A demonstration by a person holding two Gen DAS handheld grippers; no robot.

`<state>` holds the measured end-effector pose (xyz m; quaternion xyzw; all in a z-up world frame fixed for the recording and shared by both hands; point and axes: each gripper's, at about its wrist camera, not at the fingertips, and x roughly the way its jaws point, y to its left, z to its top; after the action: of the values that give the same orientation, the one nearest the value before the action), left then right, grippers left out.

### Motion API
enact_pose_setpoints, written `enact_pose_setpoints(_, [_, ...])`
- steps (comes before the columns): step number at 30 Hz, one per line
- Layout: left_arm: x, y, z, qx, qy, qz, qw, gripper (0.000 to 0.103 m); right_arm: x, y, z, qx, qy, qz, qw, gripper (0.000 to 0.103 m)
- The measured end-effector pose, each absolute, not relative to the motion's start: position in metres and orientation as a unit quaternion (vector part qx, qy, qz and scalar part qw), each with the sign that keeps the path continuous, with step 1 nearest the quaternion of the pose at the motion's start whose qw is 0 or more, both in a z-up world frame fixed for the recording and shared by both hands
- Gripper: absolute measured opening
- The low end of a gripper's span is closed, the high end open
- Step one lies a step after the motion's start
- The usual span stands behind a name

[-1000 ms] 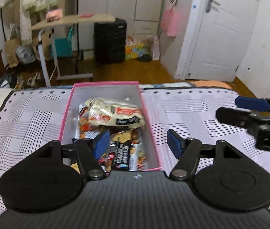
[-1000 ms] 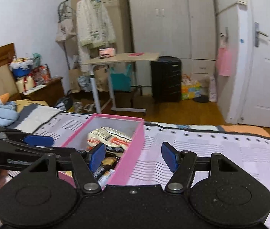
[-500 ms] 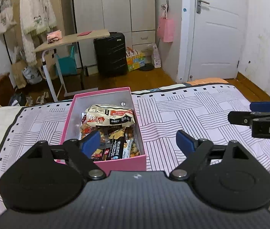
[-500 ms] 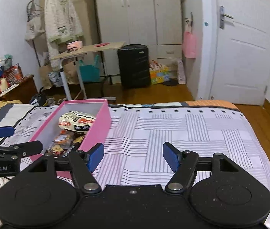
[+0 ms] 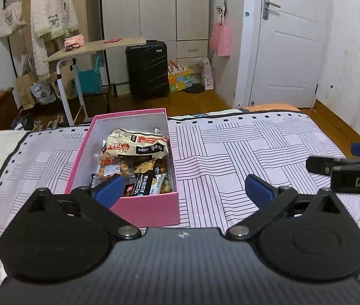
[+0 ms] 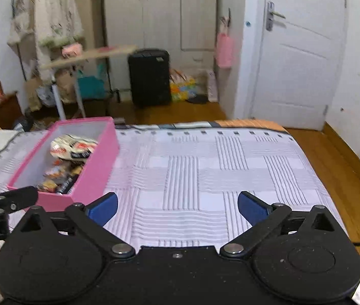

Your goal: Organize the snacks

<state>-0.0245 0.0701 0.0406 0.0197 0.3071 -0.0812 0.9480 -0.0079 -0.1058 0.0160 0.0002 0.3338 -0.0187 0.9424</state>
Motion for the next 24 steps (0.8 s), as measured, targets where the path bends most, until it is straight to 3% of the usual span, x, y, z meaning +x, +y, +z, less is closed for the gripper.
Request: enact_pose_setpoints(24, [-0.030, 0.079, 0.031, 0.017, 0.327, -0.020, 0.945, 0.103, -0.030, -0.102, 0.019, -0.020, 0.320, -0.028, 0.947, 0.102])
